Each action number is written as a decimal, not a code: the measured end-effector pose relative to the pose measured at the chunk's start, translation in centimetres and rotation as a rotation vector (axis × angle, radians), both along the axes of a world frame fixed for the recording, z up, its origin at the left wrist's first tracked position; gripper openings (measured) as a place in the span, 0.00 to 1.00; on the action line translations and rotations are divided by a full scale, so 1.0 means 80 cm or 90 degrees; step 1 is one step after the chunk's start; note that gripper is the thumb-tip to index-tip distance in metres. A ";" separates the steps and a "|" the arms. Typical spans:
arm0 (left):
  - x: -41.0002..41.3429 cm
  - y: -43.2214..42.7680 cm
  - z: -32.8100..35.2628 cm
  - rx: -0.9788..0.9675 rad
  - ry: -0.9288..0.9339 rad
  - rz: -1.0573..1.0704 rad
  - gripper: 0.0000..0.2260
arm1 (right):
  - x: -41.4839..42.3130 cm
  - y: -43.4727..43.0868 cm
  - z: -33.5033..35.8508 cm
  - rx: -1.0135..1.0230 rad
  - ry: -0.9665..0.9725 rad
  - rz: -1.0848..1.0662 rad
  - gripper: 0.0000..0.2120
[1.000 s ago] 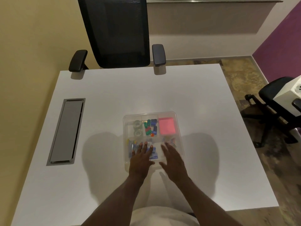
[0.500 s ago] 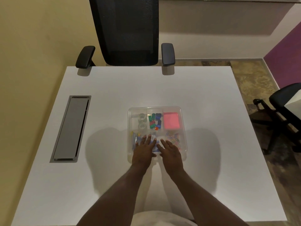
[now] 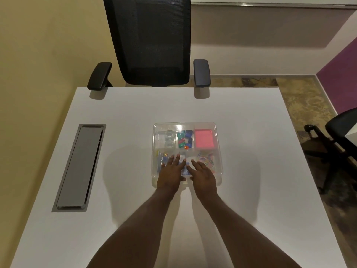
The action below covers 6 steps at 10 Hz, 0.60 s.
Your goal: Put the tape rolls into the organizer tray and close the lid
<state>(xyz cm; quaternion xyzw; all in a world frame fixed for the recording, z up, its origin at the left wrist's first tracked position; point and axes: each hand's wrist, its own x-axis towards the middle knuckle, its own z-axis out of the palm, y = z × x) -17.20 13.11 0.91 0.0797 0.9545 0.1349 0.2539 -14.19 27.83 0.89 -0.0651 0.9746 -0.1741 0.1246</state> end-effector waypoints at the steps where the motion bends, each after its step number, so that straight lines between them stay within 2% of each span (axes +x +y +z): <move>1: -0.018 -0.003 -0.002 -0.011 0.013 -0.010 0.34 | -0.016 -0.001 -0.001 0.012 -0.005 -0.002 0.27; 4: -0.005 -0.001 0.000 -0.010 0.061 -0.004 0.33 | -0.011 0.007 0.007 0.037 0.052 0.070 0.28; 6: 0.017 -0.012 0.005 -0.006 0.109 0.015 0.31 | -0.002 0.005 0.014 0.080 0.236 0.080 0.26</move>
